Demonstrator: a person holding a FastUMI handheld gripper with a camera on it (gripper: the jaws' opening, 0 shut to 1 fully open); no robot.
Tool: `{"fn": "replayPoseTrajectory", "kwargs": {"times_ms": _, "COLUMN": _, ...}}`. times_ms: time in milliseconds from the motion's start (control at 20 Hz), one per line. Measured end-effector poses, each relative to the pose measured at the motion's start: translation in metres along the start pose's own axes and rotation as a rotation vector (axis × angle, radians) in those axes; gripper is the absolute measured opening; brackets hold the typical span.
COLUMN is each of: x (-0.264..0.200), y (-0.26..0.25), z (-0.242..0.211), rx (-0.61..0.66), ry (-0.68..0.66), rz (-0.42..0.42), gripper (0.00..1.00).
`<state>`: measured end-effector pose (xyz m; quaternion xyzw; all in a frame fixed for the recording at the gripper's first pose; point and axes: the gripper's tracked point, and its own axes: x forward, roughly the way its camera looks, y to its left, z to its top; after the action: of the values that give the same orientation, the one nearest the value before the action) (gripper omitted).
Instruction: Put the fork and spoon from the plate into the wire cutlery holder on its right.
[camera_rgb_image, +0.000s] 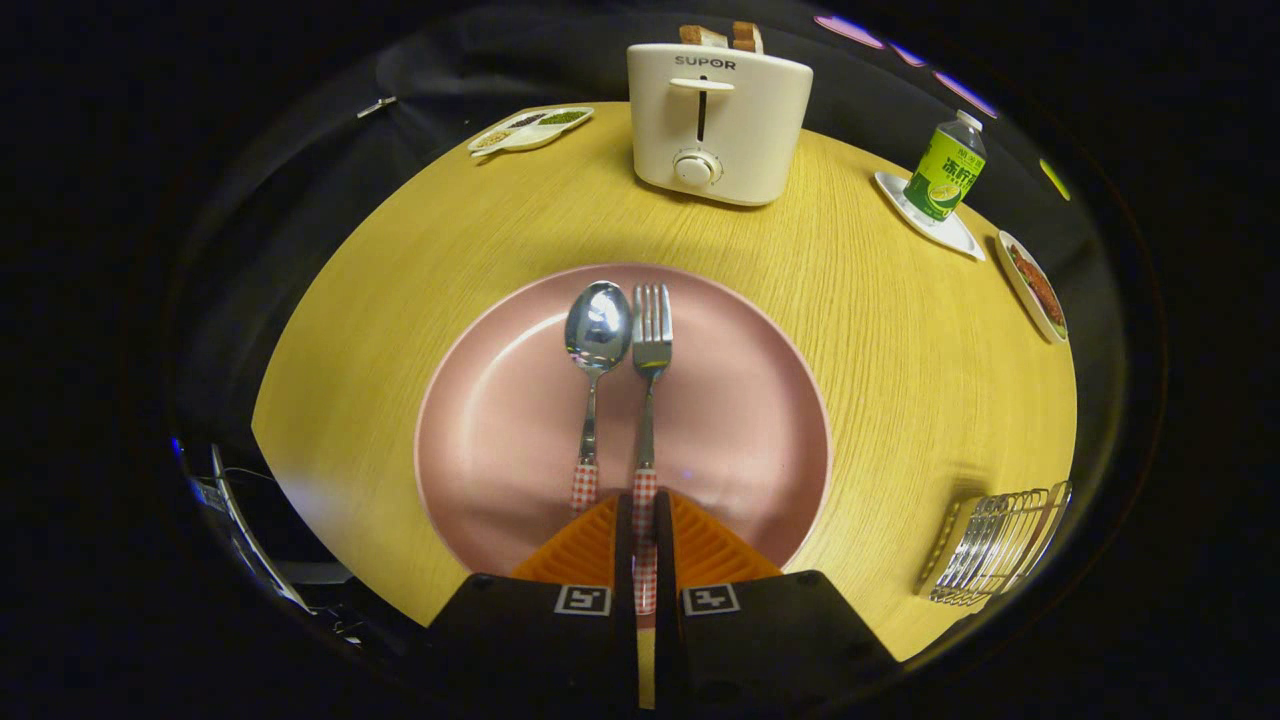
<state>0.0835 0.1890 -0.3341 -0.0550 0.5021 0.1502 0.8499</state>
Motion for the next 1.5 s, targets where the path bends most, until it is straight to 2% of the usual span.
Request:
{"fn": "replayPoseTrajectory", "kwargs": {"times_ms": 600, "x": -0.063, "y": -0.028, "z": 0.012, "rx": 0.036, "ry": -0.061, "rz": 0.05, "gripper": 0.11}}
{"fn": "replayPoseTrajectory", "kwargs": {"times_ms": 950, "x": -0.136, "y": -0.072, "z": 0.004, "rx": 0.023, "ry": -0.09, "rz": 0.087, "gripper": 0.11}}
{"fn": "replayPoseTrajectory", "kwargs": {"times_ms": 1150, "x": -0.18, "y": -0.115, "z": -0.008, "rx": -0.002, "ry": -0.062, "rz": 0.091, "gripper": 0.11}}
{"fn": "replayPoseTrajectory", "kwargs": {"times_ms": 1500, "x": -0.224, "y": -0.19, "z": -0.05, "rx": -0.095, "ry": 0.093, "rz": 0.068, "gripper": 0.11}}
